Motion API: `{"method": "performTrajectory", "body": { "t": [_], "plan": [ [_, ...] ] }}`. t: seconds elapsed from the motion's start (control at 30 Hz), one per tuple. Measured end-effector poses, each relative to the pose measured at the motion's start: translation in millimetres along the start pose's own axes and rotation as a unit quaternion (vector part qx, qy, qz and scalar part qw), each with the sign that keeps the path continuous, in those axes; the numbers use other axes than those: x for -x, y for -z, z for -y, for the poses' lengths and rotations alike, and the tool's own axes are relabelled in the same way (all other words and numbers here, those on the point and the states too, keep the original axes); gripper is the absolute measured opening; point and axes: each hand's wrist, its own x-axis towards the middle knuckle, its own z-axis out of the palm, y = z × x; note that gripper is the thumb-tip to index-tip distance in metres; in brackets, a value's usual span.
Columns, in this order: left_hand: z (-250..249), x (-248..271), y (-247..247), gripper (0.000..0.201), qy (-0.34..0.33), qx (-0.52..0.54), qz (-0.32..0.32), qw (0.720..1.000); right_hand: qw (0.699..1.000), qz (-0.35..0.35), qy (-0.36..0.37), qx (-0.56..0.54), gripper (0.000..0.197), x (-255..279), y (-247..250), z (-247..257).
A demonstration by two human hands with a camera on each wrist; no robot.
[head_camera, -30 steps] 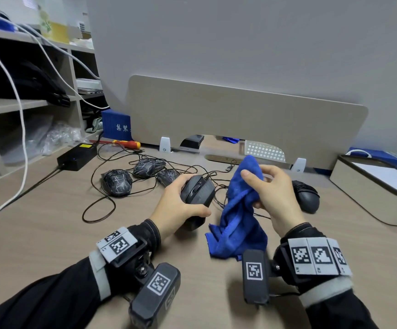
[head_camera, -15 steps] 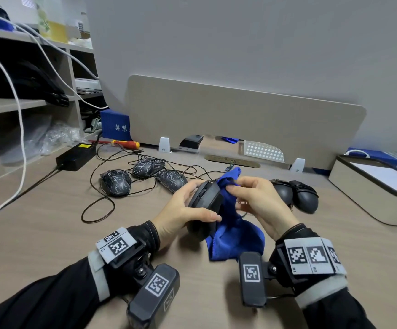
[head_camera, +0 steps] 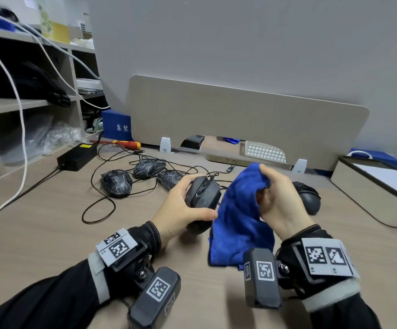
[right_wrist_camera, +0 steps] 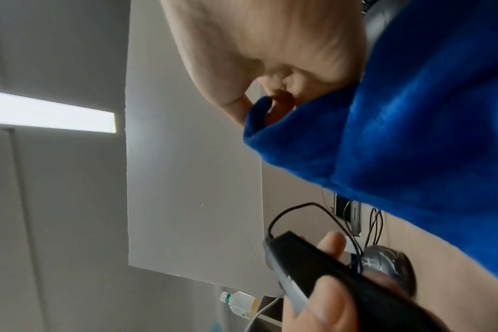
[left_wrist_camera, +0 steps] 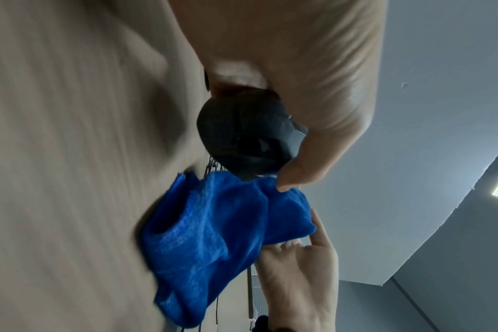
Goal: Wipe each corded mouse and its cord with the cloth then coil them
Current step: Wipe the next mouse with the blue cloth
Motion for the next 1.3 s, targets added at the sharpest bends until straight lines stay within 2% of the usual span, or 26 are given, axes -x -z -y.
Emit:
{"method": "performTrajectory", "body": {
  "t": [0.17,0.27,0.37,0.57,0.7,0.83,0.93,1.03,1.17,1.3],
  "plan": [
    [4,-3,2,0.083,-0.031,-0.069,-0.007,0.997,0.988,0.123,-0.089,0.042,0.026,11,-10,-4],
    [5,-4,2,0.092,-0.025,-0.095,0.008,0.995,0.981,0.154,-0.093,0.069,0.039,13,-14,-8],
    [6,-4,2,0.108,-0.025,-0.154,0.027,0.987,0.98,0.151,-0.049,0.119,0.023,12,-18,-16],
    [5,-3,4,0.106,-0.046,-0.227,0.062,0.971,0.973,0.139,-0.071,0.169,0.019,10,-18,-28],
    [4,-2,4,0.102,-0.05,-0.251,0.079,0.963,0.97,0.11,0.0,0.218,0.019,11,-19,-29],
    [1,0,1,0.093,-0.054,-0.262,0.065,0.961,0.962,0.082,0.073,0.249,0.014,12,-20,-27],
    [-7,2,0,0.082,-0.049,-0.218,0.058,0.973,0.936,0.106,0.11,0.317,0.023,13,-18,-23],
    [-15,4,1,0.077,-0.001,-0.105,0.096,0.99,0.92,0.146,0.093,0.353,0.019,13,-13,-17],
    [-25,2,5,0.075,0.029,-0.031,0.124,0.991,0.933,0.162,0.057,0.317,0.03,10,-9,-14],
    [-22,0,6,0.079,0.077,0.097,0.151,0.981,0.944,0.185,0.047,0.271,0.023,11,-14,-17]
  ]
}}
